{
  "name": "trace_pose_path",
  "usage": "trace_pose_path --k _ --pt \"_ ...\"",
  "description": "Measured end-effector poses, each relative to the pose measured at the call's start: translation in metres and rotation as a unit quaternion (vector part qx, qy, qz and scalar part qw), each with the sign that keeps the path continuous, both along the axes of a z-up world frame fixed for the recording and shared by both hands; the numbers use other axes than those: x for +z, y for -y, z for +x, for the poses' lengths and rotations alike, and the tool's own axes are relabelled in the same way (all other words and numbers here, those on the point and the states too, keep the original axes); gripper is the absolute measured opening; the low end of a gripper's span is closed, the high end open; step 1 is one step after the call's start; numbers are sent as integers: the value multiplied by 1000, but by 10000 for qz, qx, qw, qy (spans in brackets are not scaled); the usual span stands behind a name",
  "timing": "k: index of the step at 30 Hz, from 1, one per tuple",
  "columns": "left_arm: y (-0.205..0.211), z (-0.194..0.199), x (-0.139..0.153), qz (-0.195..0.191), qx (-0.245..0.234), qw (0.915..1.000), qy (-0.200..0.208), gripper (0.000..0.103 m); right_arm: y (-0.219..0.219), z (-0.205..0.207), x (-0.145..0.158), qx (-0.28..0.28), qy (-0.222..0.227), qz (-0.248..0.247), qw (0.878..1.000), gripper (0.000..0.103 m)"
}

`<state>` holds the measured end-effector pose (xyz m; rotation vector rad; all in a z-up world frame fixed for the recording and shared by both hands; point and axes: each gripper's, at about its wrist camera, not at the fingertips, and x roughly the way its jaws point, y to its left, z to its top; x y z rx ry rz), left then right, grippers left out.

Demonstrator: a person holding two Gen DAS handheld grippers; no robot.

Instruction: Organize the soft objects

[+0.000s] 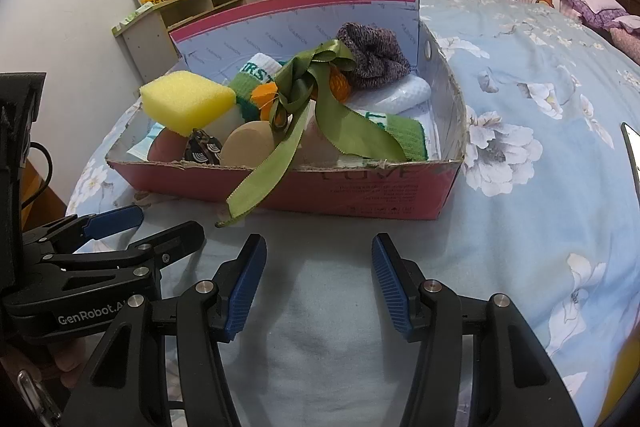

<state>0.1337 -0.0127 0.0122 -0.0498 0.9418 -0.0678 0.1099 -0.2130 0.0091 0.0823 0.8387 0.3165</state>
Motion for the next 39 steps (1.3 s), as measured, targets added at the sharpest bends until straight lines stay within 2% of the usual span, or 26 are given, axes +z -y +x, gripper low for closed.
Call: trace_pose_path --k 39 --pt "-7 3 -7 -112 68 9999 -78 85 0 -2 -4 -16 -75 -17 10000 56"
